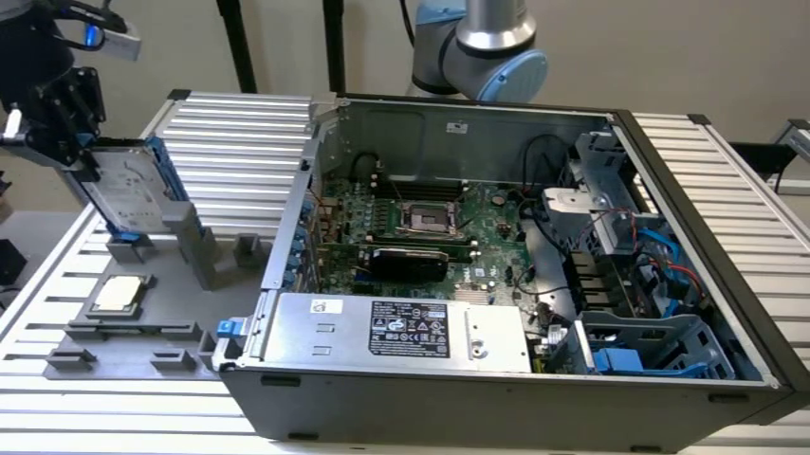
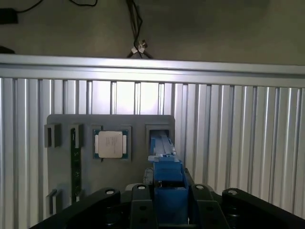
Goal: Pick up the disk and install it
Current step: 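Pick up the disk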
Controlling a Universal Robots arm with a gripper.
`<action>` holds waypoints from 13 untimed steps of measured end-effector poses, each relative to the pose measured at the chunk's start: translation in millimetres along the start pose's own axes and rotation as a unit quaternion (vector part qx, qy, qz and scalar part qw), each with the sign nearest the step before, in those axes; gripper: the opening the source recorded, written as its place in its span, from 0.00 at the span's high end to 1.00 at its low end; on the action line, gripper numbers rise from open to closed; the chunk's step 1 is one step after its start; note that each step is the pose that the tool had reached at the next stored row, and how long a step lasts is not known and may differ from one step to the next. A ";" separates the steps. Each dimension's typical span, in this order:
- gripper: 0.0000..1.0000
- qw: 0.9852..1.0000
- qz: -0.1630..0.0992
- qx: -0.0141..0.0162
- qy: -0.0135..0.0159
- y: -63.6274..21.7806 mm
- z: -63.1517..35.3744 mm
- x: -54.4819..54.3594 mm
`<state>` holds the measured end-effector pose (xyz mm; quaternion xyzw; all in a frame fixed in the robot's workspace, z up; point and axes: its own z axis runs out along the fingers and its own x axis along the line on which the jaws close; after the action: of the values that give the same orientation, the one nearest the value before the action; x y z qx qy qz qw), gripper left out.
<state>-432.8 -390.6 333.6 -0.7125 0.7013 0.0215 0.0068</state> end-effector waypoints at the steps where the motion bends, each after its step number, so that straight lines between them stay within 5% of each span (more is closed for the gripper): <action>1: 0.67 1.000 0.000 0.000 0.000 -0.5 -4.5 -0.2; 13: 0.67 1.000 0.000 0.000 0.000 -19.4 -59.4 -2.1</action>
<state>-412.2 -390.6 392.5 -0.7129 0.7009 0.0218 0.0066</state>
